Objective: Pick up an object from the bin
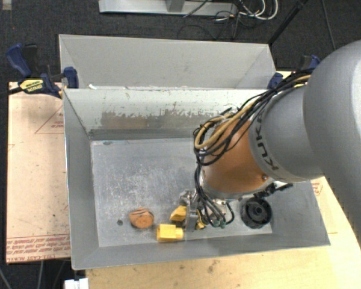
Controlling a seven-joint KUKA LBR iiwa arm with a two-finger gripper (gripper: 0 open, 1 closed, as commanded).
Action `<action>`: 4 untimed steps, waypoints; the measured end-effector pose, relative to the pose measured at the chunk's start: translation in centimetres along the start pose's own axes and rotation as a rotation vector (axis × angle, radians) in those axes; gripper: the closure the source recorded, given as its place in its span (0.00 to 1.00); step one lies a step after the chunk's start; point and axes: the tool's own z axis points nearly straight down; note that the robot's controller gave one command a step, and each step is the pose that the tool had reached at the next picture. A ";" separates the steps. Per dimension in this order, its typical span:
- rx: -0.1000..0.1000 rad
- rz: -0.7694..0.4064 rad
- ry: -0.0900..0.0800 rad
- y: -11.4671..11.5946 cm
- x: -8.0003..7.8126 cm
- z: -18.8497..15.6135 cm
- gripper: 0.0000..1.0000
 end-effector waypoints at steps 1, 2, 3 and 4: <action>0.001 0.004 0.002 0.0 0.0 -0.2 1.00; 0.001 0.003 0.002 0.0 0.0 -0.5 1.00; 0.001 0.002 0.003 0.0 0.0 -0.8 1.00; 0.002 0.003 0.006 0.0 0.1 -1.3 1.00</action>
Offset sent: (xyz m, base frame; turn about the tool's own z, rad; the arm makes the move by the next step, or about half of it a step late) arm -0.0001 0.0000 0.0129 0.0000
